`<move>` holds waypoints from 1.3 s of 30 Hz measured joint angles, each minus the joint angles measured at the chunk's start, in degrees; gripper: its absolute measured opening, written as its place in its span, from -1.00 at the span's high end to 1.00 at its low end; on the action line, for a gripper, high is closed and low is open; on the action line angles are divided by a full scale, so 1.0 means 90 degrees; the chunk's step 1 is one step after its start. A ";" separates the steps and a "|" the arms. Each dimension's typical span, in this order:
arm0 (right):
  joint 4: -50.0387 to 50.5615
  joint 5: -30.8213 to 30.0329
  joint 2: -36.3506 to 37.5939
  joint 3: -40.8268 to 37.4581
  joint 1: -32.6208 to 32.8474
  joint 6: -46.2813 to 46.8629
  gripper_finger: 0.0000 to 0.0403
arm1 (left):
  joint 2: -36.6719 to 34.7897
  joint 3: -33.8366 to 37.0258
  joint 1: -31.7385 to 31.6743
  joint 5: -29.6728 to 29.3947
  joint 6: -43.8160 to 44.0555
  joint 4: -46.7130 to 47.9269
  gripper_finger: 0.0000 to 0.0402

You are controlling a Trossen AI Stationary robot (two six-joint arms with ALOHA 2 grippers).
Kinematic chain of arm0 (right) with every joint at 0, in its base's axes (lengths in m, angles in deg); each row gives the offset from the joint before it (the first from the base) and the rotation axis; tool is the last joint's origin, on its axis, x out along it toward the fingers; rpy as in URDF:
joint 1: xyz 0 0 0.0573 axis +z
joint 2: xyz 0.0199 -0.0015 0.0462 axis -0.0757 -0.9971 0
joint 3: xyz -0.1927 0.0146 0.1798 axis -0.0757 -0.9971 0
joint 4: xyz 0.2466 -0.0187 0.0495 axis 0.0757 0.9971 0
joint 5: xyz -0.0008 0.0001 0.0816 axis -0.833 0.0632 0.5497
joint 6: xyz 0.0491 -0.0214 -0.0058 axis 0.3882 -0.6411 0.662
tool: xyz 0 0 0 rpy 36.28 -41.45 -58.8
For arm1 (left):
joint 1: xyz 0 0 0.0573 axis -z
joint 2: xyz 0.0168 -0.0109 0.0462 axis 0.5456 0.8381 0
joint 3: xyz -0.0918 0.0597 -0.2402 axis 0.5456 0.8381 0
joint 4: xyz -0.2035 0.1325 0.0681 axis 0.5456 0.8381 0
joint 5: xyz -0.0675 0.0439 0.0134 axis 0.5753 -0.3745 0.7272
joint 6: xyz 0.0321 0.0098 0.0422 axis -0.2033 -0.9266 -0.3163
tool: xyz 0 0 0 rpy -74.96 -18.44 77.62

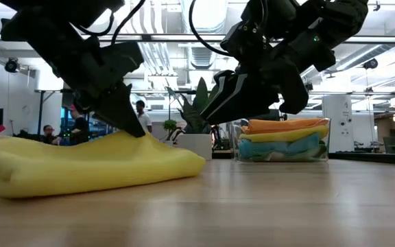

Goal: Fold microfiber towels
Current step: Fold the yellow microfiber towel

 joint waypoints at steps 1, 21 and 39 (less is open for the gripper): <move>-0.0002 0.0000 0.0000 0.0000 0.0000 0.0000 0.26 | 0.0000 -0.0014 0.0000 -0.0078 -0.0014 -0.0003 0.99; 0.0005 0.0000 -0.0005 -0.0039 0.0000 0.0000 0.26 | 0.0037 0.0187 -0.0124 -0.0269 0.0094 0.0075 0.55; -0.0844 -0.0006 -0.0069 -0.0113 0.0036 0.0335 0.28 | -0.1744 -0.0307 0.0412 0.0948 0.0308 0.0617 0.23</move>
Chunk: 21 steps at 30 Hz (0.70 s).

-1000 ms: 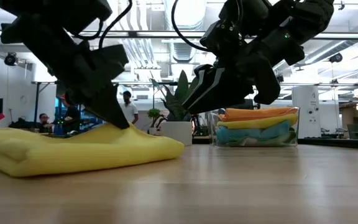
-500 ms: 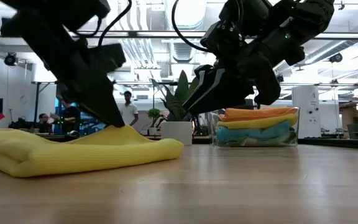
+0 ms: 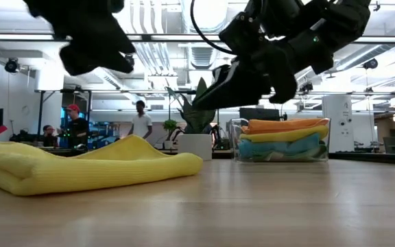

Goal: Fold microfiber towels
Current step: Fold the yellow microfiber towel

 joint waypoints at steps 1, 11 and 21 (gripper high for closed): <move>-0.0167 0.0001 -0.0068 -0.0005 0.0011 0.0051 0.29 | 0.0079 0.0018 0.0190 -0.0003 0.0009 -0.0222 0.26; -0.1817 -0.0041 -0.1323 0.0450 0.0090 0.1008 0.74 | 0.1816 0.0045 0.1458 -0.0185 0.0642 -0.1283 0.56; -0.1776 -0.0064 -0.2707 0.2100 0.0119 0.1133 0.95 | 0.2498 0.0042 0.1580 0.0128 0.1189 -0.1041 0.82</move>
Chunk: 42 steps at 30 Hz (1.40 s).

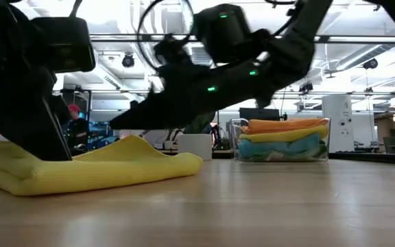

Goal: Fold microfiber towels
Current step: Fold the yellow microfiber towel

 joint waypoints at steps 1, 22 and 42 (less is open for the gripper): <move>0.0060 -0.0076 -0.0131 0.0190 0.0000 -0.0001 0.95 | 0.0021 0.0000 0.0004 0.0007 0.0002 0.0011 0.84; 0.1474 -0.1761 -0.0656 0.1044 -0.0245 -0.0607 0.96 | 0.0065 0.0155 0.0039 -0.0009 0.0655 0.0119 0.95; 0.3132 -0.0467 0.0246 0.0995 -0.0066 -0.0476 0.96 | -0.1115 0.0251 0.0116 0.0214 0.1002 0.1471 0.95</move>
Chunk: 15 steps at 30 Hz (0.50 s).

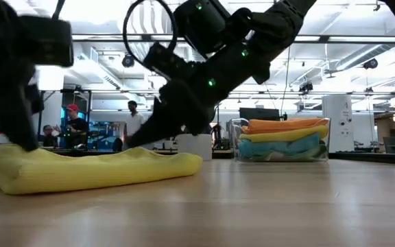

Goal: Fold microfiber towels
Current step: Fold the yellow microfiber towel

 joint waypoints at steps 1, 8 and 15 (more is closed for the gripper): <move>0.0114 -0.0008 -0.0007 -0.0006 0.0002 -0.0003 0.96 | 0.0009 0.0042 -0.0001 0.0118 0.0050 0.0027 0.95; 0.0215 -0.0486 -0.0029 -0.0034 -0.0096 -0.0088 0.96 | 0.0181 0.0416 0.0000 0.0505 0.0550 -0.0023 0.95; 0.0608 -0.0745 0.0130 -0.0049 -0.0144 -0.0160 0.96 | -0.0126 0.0295 -0.0005 0.0598 0.0665 0.0029 0.95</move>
